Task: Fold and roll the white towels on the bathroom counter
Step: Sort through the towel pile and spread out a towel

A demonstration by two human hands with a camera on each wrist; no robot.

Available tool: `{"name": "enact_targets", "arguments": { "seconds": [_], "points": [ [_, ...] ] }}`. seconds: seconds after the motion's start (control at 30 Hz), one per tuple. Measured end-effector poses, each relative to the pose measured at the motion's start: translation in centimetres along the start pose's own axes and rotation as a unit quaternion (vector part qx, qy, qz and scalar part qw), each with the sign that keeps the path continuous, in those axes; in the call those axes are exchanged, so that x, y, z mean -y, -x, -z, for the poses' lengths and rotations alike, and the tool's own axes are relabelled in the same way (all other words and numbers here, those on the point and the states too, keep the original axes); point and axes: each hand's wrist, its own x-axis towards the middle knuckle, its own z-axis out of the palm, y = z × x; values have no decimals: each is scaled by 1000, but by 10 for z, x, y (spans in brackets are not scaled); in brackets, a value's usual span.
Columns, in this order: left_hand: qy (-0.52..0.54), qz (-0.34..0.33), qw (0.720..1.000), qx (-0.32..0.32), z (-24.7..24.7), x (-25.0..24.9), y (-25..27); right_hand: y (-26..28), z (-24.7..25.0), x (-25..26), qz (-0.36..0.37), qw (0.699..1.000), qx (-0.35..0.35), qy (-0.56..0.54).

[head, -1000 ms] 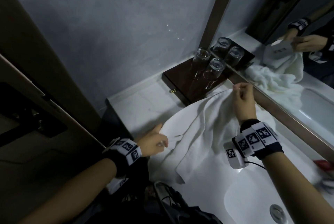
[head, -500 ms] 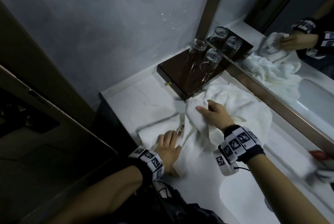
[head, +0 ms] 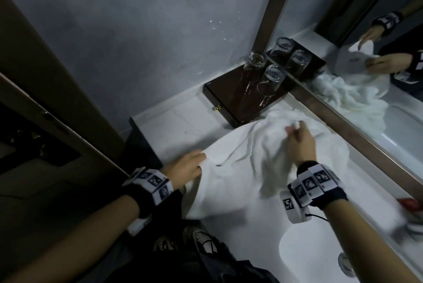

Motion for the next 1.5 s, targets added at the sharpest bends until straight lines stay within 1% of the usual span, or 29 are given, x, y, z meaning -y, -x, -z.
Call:
{"name": "enact_targets", "arguments": {
  "seconds": [0.07, 0.1, 0.13, 0.17, 0.2, 0.23, 0.27, 0.3, 0.33, 0.37, 0.43, 0.5, 0.57, 0.6, 0.63, 0.67, 0.73, 0.77, 0.83, 0.93, 1.0, 1.03, 1.07, 1.13, 1.17, 1.23, 1.37, 1.43, 1.5],
  "points": [
    [39, -13, 999, -25, 25, 7, 8, -12, 9, 0, -1, 998, -49, 51],
    [47, -22, 998, -37, 36, 8, 10, -14, 10, 3, 8, 995, -63, 72],
    [51, -32, 997, -49, 44, 8, 10, -11, 7, 10, 32, 993, -75, 80],
    [51, -45, 996, -57, 50, 6, 9, -3, 2, 20, 89, 990, -83, 78],
    [50, -62, 995, -62, 55, 3, 8, 9, -6, 32, 166, 981, -65, 79],
    [49, -75, 994, -63, 58, -1, 7, 25, -15, 44, 240, 968, -6, 69],
    [41, -84, 994, -60, 59, -5, 5, 40, -27, 53, 283, 954, 86, 51],
    [35, -92, 993, -60, 59, -7, 4, 53, -39, 60, 296, 936, 184, 44],
    [30, -95, 993, -61, 58, -9, 3, 63, -51, 65, 289, 921, 256, 46],
    [29, -93, 993, -62, 59, -11, 3, 68, -61, 68, 265, 916, 297, 49],
    [38, -86, 994, -56, 59, -11, 3, 70, -74, 70, 211, 921, 326, 23],
    [53, -79, 995, -18, 59, -4, 5, 68, -77, 66, 197, 923, 330, 13],
    [74, -35, 996, 38, 60, 7, 11, 64, -75, 60, 198, 926, 322, 0],
    [111, -3, 993, 43, 61, 14, 14, 62, -72, 58, 195, 929, 316, -12],
    [153, 26, 988, 23, 62, 20, 17, 60, -69, 57, 189, 930, 313, -26],
    [190, 52, 980, -14, 62, 27, 20, 59, -66, 56, 180, 930, 317, -43],
    [214, 76, 969, -96, 63, 38, 22, 58, -60, 57, 163, 923, 333, -100],
    [222, 79, 964, -119, 62, 42, 23, 59, -57, 59, 161, 917, 340, -130],
    [268, 84, 950, -136, 59, 44, 22, 63, -53, 63, 173, 906, 353, -159],
    [340, 86, 924, -150, 57, 38, 19, 71, -53, 72, 214, 890, 375, -148],
    [380, 98, 901, -185, 58, 30, 18, 77, -55, 82, 240, 891, 359, -139],
    [402, 91, 890, -194, 58, 24, 19, 79, -56, 88, 253, 894, 340, -143],
    [430, 72, 880, -189, 58, 17, 19, 81, -58, 92, 264, 898, 317, -152],
    [500, 20, 851, -158, 57, 2, 22, 83, -61, 101, 276, 904, 277, -175],
    [527, -1, 837, -145, 56, -4, 24, 83, -61, 104, 271, 906, 263, -190],
    [548, -14, 825, -140, 57, -9, 28, 81, -59, 107, 254, 912, 242, -213],
    [519, -26, 840, -154, 61, -12, 30, 78, -55, 108, 264, 917, 218, -204],
    [514, -39, 842, -157, 61, -15, 31, 80, -57, 107, 270, 921, 205, -193],
    [509, -44, 845, -157, 60, -17, 33, 80, -59, 105, 258, 926, 198, -192]
  ]
}}
